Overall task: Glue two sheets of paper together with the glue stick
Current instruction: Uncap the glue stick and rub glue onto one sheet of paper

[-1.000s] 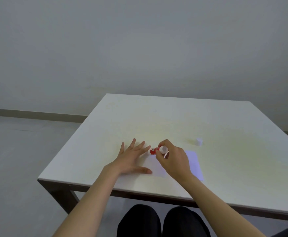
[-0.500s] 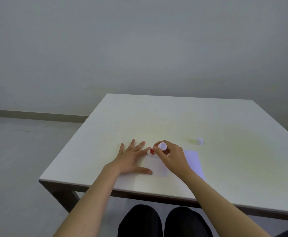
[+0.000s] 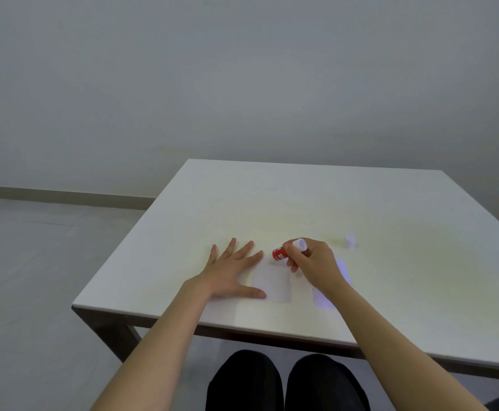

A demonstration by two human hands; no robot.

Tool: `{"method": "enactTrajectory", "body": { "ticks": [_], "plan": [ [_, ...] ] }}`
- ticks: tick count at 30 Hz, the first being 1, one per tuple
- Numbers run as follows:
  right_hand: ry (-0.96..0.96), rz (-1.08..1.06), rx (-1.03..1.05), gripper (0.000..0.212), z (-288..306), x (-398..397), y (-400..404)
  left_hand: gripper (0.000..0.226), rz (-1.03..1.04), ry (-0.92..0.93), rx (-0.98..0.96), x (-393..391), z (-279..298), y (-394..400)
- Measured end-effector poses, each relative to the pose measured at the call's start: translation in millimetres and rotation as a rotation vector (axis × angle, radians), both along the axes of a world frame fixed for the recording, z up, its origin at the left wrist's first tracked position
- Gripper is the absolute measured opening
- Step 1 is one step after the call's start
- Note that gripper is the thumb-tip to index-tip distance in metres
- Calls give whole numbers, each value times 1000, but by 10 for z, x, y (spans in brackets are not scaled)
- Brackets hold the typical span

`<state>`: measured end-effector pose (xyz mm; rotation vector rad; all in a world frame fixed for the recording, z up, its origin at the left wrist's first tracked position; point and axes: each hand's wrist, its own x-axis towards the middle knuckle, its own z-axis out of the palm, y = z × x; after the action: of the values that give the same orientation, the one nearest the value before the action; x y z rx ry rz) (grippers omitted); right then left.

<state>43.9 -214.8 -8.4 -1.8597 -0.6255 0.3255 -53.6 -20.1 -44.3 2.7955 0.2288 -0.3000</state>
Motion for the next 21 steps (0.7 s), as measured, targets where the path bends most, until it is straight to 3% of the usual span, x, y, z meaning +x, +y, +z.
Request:
{"method": "enactTrajectory", "body": {
  "ticks": [3, 10, 18, 21],
  "plan": [
    [-77, -51, -10, 24, 12, -50, -27, 103, 8, -9, -13, 8, -20, 8],
    [-171, 198, -89, 20, 57, -312, -104, 87, 3, 49, -54, 45, 12, -13],
    [-186, 11, -71, 11, 20, -60, -103, 103, 18, 7, -62, -4, 67, -48],
    [-195, -12, -41, 11, -25, -66, -109, 93, 6, 8, -61, -4, 75, -48]
  ]
}}
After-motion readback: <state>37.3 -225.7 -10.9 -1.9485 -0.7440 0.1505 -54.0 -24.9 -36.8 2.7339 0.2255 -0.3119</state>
